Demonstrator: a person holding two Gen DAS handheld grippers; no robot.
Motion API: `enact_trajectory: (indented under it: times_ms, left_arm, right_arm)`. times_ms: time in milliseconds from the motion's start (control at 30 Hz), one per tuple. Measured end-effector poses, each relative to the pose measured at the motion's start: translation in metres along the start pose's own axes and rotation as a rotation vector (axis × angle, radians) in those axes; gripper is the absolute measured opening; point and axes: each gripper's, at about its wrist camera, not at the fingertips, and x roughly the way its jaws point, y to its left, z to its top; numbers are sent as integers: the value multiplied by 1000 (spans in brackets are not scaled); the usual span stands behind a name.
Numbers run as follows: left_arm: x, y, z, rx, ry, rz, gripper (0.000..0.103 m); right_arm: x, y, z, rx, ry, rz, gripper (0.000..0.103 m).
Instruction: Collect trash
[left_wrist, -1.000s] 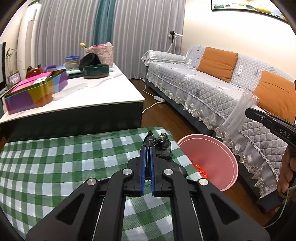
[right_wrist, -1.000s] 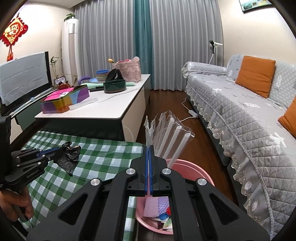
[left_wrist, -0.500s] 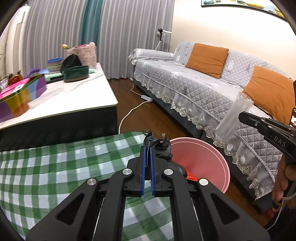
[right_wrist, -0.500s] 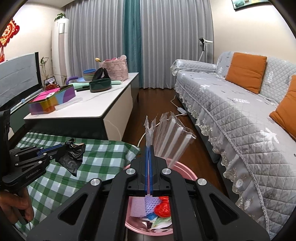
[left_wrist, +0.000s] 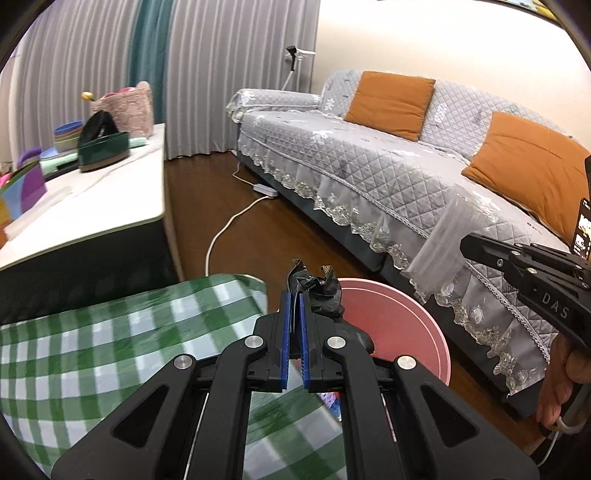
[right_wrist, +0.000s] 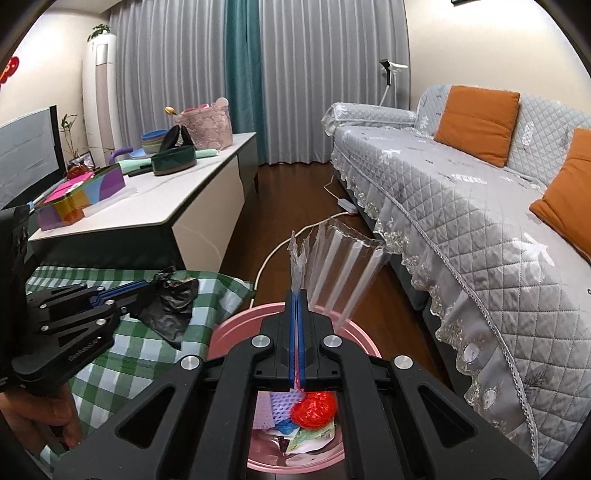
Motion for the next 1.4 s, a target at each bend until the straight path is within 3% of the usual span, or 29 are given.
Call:
enact_trajectory:
  times_ms: [233, 267, 300, 367, 533, 633, 800, 1067, 1400]
  left_arm:
    - [21, -11, 1, 23, 29, -19, 5]
    - [23, -12, 1, 24, 34, -19, 9]
    - [25, -12, 0, 25, 40, -22, 13]
    - [21, -10, -1, 23, 33, -14, 33]
    - [6, -1, 0, 10, 17, 4, 33]
    - [-13, 2, 2, 11, 3, 16, 34]
    - [-61, 8, 5, 24, -45, 46, 57]
    - [-152, 24, -7, -10, -111, 103, 84]
    - [-222, 45, -59, -109, -112, 206, 92]
  right_arm:
    - [10, -12, -3, 13, 22, -58, 6]
    - [12, -14, -3, 20, 31, -71, 13]
    - [13, -17, -3, 31, 33, -77, 29]
    - [11, -20, -3, 48, 23, -88, 52]
    - [5, -20, 0, 65, 9, -90, 55]
    - [-3, -16, 3, 65, -6, -84, 64]
    - [-27, 0, 9, 75, -51, -65, 84]
    - [-88, 41, 14, 51, -131, -12, 98]
    - [-132, 88, -33, 27, -87, -18, 98]
